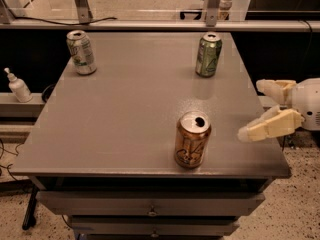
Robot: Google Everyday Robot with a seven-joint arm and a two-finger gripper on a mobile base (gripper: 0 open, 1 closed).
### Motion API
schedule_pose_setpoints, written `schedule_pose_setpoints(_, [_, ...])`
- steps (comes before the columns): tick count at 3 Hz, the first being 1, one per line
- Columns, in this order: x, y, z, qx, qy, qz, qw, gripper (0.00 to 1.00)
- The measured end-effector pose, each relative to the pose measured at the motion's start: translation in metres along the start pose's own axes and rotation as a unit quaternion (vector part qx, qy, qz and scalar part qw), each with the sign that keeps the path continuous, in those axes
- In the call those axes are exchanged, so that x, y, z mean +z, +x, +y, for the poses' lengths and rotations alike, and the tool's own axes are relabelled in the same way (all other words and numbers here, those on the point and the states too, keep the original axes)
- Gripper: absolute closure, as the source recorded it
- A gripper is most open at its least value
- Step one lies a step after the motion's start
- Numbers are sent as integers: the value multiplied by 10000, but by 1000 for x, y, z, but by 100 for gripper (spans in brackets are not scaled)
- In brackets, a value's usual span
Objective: Knock orange can over
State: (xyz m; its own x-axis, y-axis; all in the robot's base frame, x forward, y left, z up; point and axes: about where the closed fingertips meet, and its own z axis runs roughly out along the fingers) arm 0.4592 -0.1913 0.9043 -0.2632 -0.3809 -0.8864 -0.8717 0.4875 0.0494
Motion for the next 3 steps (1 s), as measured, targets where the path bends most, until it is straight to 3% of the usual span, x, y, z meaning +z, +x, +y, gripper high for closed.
schedule_pose_setpoints(1, [9, -17, 20, 115, -274, -1008, 9945, 0])
schedule_pose_setpoints(2, [21, -35, 47, -50, -474, -1809, 9823, 0])
schedule_pose_setpoints(3, [38, -47, 78, -526, -635, -2158, 9729, 0])
